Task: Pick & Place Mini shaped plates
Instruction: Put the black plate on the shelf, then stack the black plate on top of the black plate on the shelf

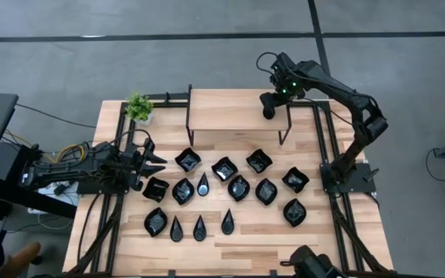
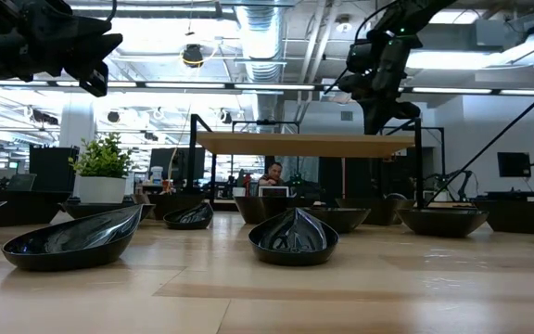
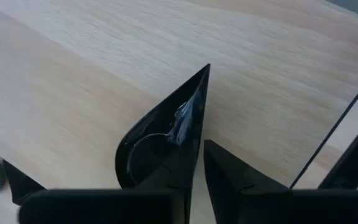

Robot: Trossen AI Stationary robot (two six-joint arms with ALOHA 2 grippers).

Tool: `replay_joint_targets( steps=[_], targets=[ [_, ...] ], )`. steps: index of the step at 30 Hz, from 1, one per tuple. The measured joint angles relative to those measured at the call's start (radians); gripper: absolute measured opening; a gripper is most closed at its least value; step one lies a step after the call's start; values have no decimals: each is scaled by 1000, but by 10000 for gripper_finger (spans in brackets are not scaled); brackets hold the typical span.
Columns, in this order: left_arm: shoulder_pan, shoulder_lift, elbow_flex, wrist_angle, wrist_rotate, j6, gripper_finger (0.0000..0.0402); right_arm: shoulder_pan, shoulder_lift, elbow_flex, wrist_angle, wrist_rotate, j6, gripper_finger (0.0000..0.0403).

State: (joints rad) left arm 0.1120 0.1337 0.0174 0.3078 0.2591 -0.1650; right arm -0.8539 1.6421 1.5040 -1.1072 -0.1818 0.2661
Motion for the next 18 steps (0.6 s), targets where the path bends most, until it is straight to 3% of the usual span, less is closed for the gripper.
replay_joint_targets(
  steps=[9,18],
  targets=[
    [0,0,0,1,0,0,99,-6,-1,18,-31,11,-14,47],
    [0,0,0,7,0,0,99,12,-17,174,-204,57,-64,44]
  ],
)
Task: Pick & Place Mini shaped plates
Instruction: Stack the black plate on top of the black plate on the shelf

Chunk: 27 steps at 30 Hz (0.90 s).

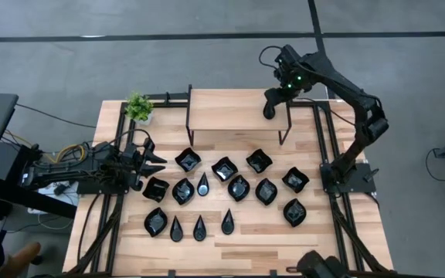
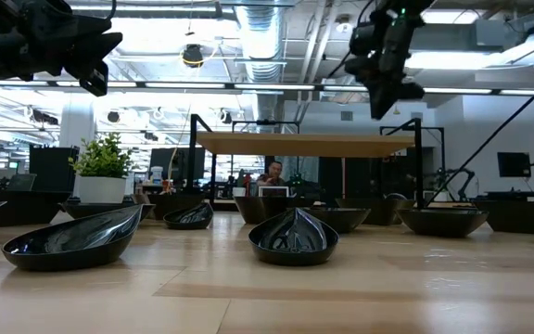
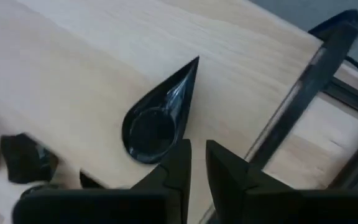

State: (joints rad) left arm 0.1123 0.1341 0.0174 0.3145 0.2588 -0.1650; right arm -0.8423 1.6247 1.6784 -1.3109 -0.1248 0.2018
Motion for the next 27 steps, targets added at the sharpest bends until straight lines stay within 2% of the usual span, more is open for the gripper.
replay_joint_targets(
  steps=[4,7,12,16,22,27],
  targets=[
    [0,0,0,1,0,0,99,58,-76,24,-38,-2,15,41],
    [0,0,0,1,0,0,99,152,-154,24,-61,-4,77,40],
    [0,0,0,1,0,0,99,388,-286,11,-73,-6,237,39],
    [0,0,0,1,0,0,99,613,-362,-30,-49,4,444,37],
    [0,0,0,2,0,0,99,976,-373,-116,73,128,730,36],
    [0,0,0,2,0,0,99,1174,-298,-183,236,202,863,35]
  ],
)
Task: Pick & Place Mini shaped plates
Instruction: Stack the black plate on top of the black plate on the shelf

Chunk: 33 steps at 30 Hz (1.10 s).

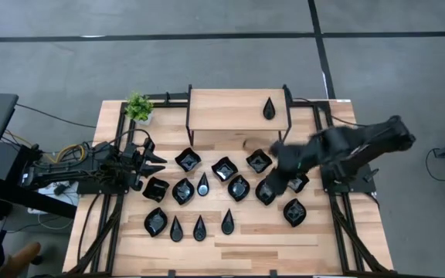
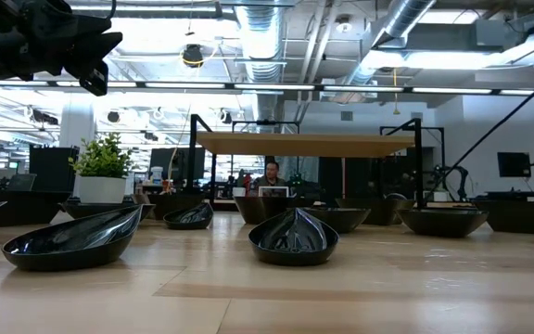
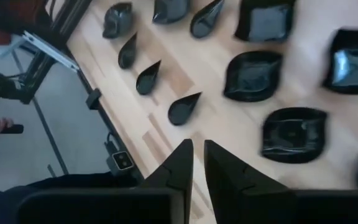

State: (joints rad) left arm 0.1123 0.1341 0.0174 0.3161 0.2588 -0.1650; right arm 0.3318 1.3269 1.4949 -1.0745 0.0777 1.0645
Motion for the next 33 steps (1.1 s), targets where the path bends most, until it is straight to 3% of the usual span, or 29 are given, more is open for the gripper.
replay_joint_targets(
  steps=[4,8,15,24,33],
  targets=[
    [0,0,0,1,0,0,99,78,98,-12,50,26,49,31],
    [0,0,0,1,0,0,99,108,214,-12,81,-42,64,31],
    [0,0,0,1,0,0,99,90,406,-13,154,-108,101,41],
    [0,0,0,4,1,0,99,45,562,-13,368,-152,115,65],
    [-1,0,0,7,174,0,99,27,643,-13,402,-158,152,96]
  ],
)
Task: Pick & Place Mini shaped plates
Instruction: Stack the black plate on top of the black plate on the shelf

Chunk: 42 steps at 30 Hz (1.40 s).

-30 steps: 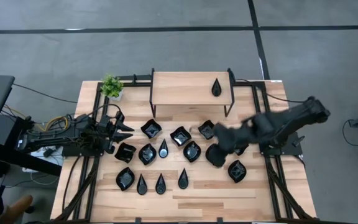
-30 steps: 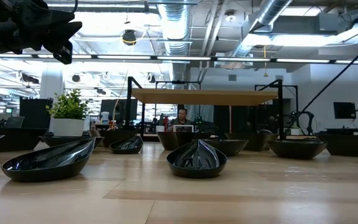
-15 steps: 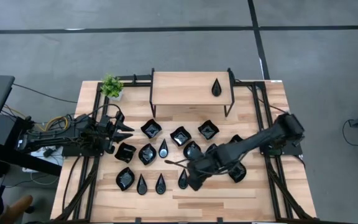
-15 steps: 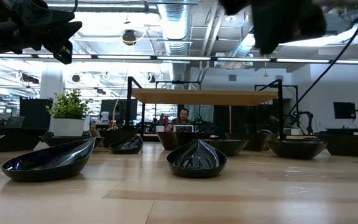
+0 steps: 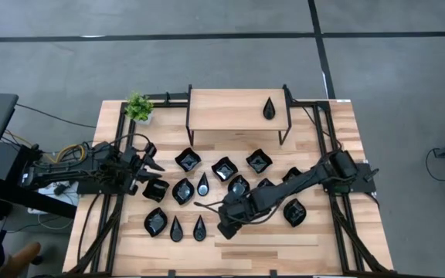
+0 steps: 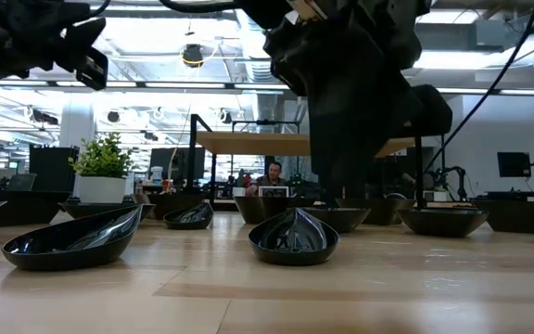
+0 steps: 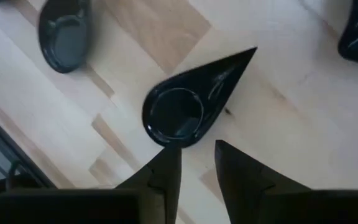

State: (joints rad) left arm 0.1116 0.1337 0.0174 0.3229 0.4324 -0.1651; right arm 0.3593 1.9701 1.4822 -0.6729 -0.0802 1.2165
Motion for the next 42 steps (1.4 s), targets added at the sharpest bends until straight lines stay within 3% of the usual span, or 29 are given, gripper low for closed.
replay_joint_targets(
  steps=[11,22,42],
  targets=[
    [0,0,0,1,18,0,99,-27,39,0,6,56,5,158],
    [0,0,0,8,20,0,99,-20,42,1,-56,84,5,149],
    [0,-1,0,15,18,0,99,-2,47,-31,52,100,52,135]
  ],
)
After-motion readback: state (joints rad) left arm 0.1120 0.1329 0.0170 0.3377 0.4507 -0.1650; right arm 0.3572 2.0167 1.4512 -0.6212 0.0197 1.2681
